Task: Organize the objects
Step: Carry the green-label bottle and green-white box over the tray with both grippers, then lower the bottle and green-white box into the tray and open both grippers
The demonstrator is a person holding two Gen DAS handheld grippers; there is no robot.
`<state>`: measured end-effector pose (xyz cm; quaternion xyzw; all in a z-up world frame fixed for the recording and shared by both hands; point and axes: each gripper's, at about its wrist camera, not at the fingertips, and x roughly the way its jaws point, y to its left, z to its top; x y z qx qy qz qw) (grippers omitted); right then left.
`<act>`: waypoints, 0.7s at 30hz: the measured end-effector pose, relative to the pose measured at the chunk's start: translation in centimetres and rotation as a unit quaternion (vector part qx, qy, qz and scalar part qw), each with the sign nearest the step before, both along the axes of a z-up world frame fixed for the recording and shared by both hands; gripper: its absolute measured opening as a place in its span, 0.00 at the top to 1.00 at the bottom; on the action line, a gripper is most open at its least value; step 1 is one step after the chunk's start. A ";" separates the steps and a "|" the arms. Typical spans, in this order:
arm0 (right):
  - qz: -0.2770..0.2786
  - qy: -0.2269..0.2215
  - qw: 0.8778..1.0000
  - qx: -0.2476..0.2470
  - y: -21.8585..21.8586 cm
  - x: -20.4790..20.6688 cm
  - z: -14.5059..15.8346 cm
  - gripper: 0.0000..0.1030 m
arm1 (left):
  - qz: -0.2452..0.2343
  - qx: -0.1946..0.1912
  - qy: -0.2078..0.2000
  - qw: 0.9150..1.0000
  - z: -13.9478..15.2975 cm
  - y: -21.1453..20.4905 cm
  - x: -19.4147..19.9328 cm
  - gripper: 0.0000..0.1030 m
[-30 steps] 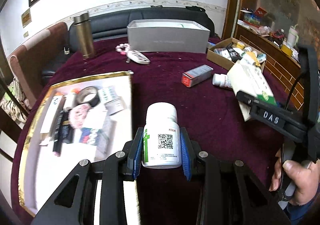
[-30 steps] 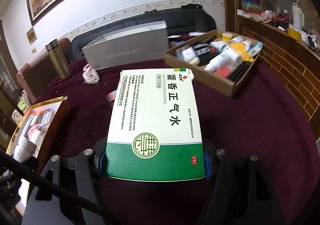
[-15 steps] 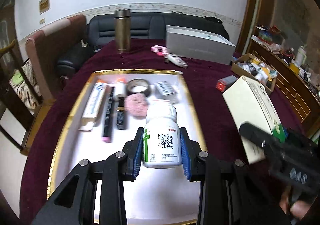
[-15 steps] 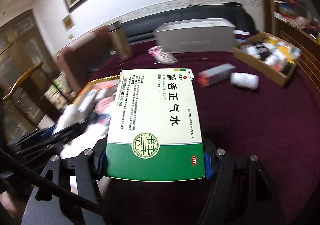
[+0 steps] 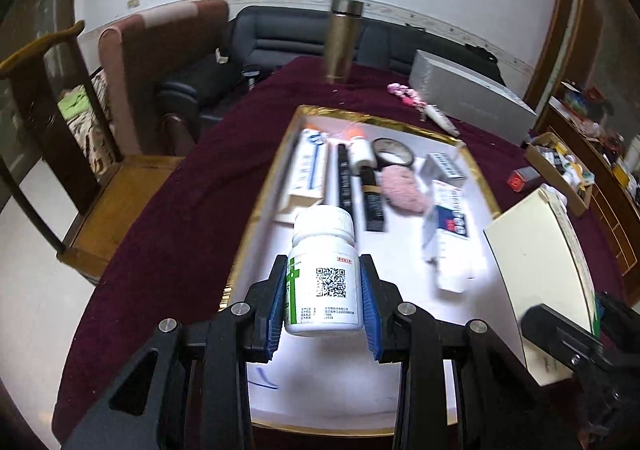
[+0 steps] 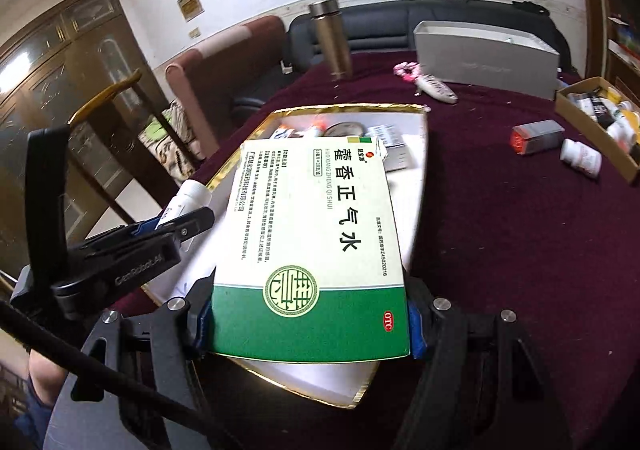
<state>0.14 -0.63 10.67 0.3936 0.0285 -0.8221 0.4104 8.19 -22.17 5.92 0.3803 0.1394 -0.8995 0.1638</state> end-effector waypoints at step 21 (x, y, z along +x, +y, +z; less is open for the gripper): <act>0.041 -0.043 0.997 0.057 -5.6 0.8 -4.5 0.32 | -0.053 0.027 -0.030 0.998 -2.5 -2.2 -0.2 0.72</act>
